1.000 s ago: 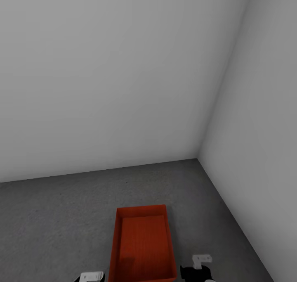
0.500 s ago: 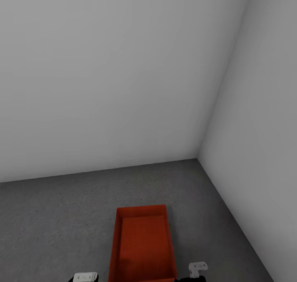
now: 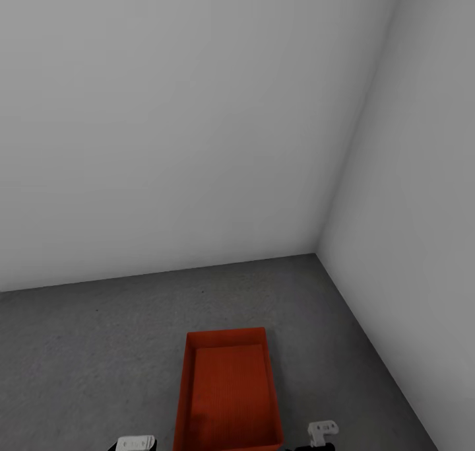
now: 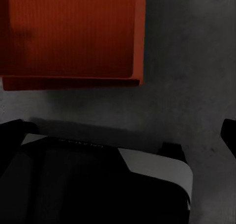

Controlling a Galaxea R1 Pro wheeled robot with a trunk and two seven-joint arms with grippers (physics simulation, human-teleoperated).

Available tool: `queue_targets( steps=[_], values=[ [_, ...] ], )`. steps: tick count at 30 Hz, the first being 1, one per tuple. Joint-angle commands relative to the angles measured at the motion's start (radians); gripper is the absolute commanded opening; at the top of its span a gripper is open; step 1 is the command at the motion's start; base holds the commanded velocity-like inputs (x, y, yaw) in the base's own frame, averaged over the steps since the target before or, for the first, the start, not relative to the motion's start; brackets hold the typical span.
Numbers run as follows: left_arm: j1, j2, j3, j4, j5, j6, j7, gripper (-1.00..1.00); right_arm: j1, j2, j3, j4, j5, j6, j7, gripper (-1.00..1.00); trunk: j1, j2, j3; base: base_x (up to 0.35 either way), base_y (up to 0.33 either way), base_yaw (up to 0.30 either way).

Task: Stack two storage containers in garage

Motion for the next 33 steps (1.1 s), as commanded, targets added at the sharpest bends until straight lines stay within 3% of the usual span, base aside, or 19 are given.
queue_targets(
  steps=[1,14,23,33],
  values=[
    [-0.001,0.0,0.003,0.001,0.001,-0.003,-0.002,1.0,-0.001,-0.004,0.002,0.005,0.0,-0.003,0.013,1.0,0.0,-0.002,-0.002,0.0,0.0,0.0],
    [-0.001,0.0,0.004,0.001,0.001,-0.004,-0.002,1.0,0.001,-0.062,0.002,0.058,0.0,-0.001,0.108,1.0,0.0,-0.002,-0.002,0.0,0.0,0.0],
    [-0.001,0.009,0.003,0.004,0.001,-0.004,-0.016,1.0,0.042,-0.091,0.002,0.066,0.001,-0.001,0.133,1.0,0.0,-0.002,-0.002,0.0,0.0,0.0],
    [-0.001,0.025,0.001,0.046,-0.002,-0.001,-0.049,1.0,0.107,-0.099,0.003,0.067,0.002,-0.006,0.137,1.0,0.0,-0.002,-0.002,0.0,0.0,0.0]
  ],
)
